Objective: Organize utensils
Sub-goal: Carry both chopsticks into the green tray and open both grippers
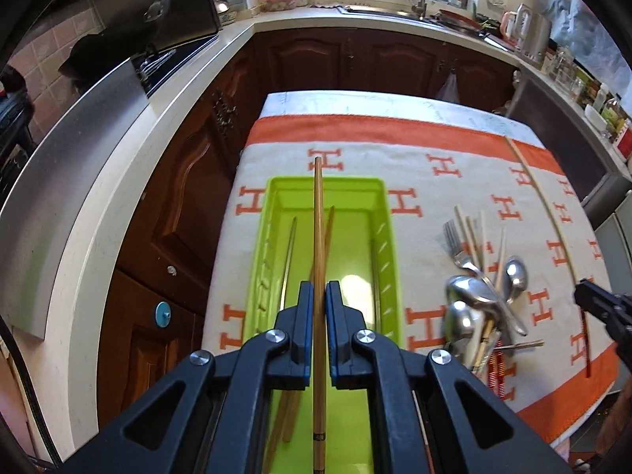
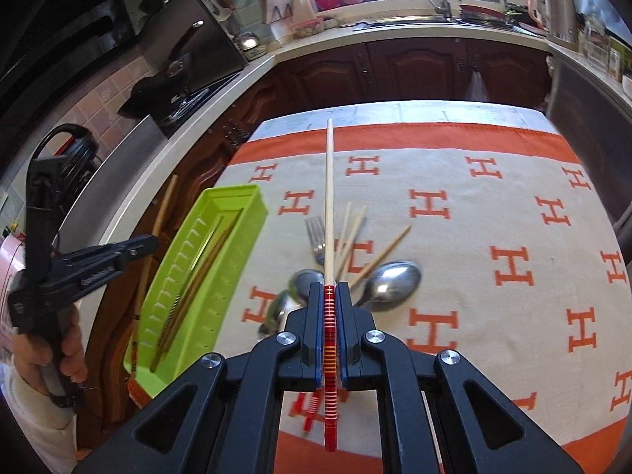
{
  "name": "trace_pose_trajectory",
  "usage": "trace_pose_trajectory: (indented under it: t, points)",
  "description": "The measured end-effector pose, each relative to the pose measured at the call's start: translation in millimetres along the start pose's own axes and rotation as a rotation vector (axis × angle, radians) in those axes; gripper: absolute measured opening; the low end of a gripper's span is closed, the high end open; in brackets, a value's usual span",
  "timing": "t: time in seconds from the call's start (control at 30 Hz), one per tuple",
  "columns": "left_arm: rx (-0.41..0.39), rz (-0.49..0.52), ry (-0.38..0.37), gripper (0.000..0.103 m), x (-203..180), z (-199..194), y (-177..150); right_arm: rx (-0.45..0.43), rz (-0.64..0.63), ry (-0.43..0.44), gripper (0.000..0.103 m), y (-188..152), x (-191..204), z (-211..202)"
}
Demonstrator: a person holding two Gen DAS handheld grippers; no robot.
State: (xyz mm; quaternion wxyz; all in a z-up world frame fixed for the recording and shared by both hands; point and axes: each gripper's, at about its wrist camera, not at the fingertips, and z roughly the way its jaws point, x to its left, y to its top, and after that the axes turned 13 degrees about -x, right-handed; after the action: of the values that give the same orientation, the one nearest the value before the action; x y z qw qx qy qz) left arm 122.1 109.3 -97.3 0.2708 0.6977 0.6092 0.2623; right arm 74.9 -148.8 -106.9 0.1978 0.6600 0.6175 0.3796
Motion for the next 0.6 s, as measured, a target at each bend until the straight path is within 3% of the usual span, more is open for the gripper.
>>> trace_pose_trajectory:
  t: [0.33, 0.37, 0.4, 0.43, 0.47, 0.53, 0.6]
  points:
    - [-0.003, -0.036, -0.017, 0.004, 12.6, 18.1, -14.0, 0.032, 0.015, 0.03, 0.005, 1.4, 39.9, -0.7]
    - [-0.008, -0.039, -0.014, 0.008, 13.4, 19.0, -14.6, 0.037, 0.017, 0.032, 0.005, 1.7, 41.4, 0.0]
    - [-0.011, -0.042, -0.01, 0.013, 13.8, 19.1, -15.1, 0.044, 0.021, 0.034, 0.006, 1.7, 44.5, 0.9]
    - [-0.016, -0.048, -0.011, 0.031, 14.8, 18.0, -15.6, 0.051, 0.026, 0.036, 0.006, 1.7, 47.1, 2.0]
    - [-0.017, -0.054, -0.01, 0.055, 15.7, 16.5, -15.7, 0.057, 0.03, 0.038, 0.006, 1.6, 49.3, 2.9]
    - [-0.048, -0.081, -0.005, 0.076, 19.6, 6.6, -15.8, 0.067, 0.039, 0.041, 0.006, 1.7, 55.6, 3.8]
    - [-0.088, -0.094, -0.003, 0.078, 23.5, -7.6, -15.6, 0.079, 0.054, 0.047, 0.006, 2.1, 60.5, 6.3]
